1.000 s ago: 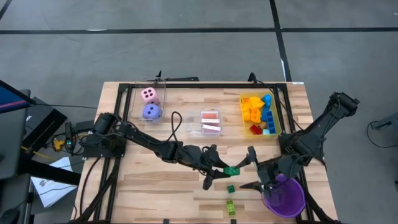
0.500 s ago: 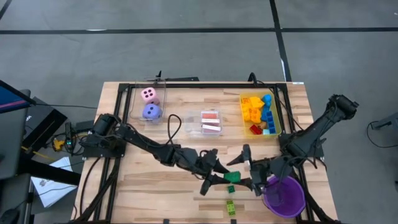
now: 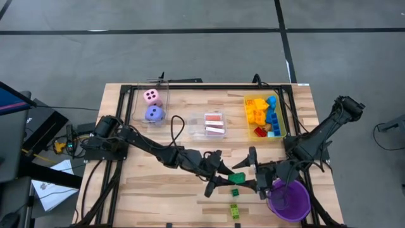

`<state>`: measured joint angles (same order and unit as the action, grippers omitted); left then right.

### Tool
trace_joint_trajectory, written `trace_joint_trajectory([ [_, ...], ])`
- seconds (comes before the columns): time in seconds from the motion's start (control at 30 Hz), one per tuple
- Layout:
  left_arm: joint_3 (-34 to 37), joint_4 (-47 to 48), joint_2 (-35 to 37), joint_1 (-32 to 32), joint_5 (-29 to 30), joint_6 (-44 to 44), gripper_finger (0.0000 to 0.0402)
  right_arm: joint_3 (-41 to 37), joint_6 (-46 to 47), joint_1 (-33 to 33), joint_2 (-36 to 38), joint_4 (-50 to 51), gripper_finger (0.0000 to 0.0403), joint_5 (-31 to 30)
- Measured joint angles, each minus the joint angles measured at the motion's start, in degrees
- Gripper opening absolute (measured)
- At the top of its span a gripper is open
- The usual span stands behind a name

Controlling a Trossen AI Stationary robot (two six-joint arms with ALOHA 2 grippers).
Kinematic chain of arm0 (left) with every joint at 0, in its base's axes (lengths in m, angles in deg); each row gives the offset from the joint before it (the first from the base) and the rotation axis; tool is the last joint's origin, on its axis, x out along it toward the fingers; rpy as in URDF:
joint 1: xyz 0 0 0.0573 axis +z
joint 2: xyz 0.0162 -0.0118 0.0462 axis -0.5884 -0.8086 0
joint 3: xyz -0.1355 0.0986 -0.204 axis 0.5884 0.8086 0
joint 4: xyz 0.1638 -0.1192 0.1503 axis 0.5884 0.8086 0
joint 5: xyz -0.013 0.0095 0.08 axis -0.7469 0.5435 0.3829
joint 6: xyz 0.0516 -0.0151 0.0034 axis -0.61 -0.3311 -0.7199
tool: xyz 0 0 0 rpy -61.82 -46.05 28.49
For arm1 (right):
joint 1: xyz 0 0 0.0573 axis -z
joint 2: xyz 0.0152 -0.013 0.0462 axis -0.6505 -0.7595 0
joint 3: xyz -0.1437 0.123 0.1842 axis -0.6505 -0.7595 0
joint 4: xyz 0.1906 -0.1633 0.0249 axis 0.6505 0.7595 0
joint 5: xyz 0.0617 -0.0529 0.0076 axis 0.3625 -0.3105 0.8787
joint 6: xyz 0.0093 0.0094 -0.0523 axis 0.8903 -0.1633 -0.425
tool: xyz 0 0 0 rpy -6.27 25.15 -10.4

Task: Pick & Place Toys
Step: Put the green game piece into the yellow bin

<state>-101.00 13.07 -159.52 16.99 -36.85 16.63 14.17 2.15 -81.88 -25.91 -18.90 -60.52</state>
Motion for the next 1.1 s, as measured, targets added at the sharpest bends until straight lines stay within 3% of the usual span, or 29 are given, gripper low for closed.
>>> trace_joint_trajectory([
  [0.47,0.0,0.1,0.0,0.1,-0.5,0.5,0.0145,0.0,-0.3,-0.1,-0.1,1.5,0.0112,1.0],
  [0.83,0.0,1.8,0.0,0.4,0.1,-3.8,0.0200,0.0,1.4,0.1,0.0,1.2,0.0106,-0.4],
  [1.1,0.0,10.9,0.0,0.5,-0.3,-9.6,0.0214,0.0,1.5,0.1,0.1,1.5,0.0090,-4.1],
])
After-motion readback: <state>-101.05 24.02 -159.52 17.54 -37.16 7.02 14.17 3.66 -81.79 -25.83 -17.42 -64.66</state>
